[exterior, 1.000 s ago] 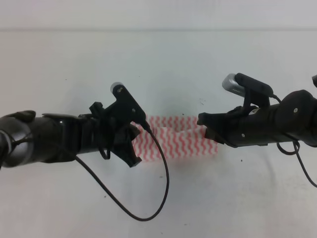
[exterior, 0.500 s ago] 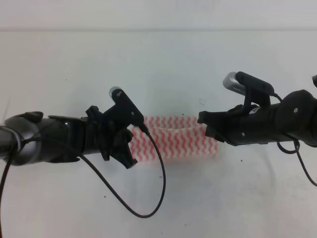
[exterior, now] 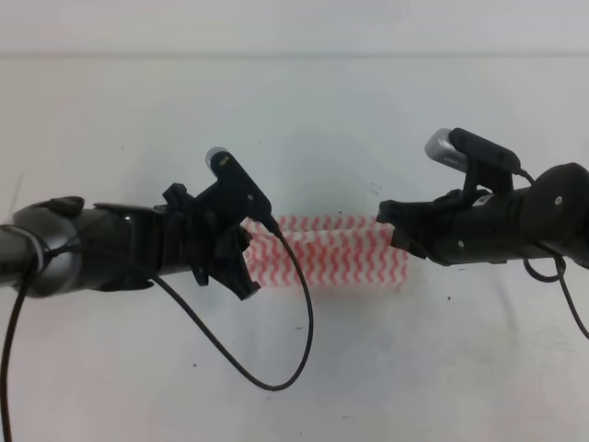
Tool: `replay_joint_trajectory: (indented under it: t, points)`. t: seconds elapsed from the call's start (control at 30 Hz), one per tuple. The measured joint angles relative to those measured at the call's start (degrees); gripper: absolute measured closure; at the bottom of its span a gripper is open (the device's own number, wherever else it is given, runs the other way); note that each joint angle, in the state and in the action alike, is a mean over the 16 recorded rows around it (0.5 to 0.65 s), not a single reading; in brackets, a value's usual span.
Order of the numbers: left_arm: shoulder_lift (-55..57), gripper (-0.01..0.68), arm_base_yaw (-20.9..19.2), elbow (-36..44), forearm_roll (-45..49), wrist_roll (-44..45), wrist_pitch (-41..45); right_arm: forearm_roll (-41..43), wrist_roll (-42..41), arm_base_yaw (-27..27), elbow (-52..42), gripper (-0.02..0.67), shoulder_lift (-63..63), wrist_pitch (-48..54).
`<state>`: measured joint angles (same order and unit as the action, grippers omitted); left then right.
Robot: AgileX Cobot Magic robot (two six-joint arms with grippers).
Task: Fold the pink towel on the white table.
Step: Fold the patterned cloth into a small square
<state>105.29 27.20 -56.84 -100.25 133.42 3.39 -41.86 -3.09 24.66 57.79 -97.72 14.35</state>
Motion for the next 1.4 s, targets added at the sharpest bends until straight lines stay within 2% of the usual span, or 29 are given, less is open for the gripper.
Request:
replay_joint_trajectory:
  t: [1.4]
  points:
    - [2.2,0.676,0.0,-2.2,0.0,1.0,-3.1,0.6,-0.2,-0.1,3.4,0.665,-4.3,0.9]
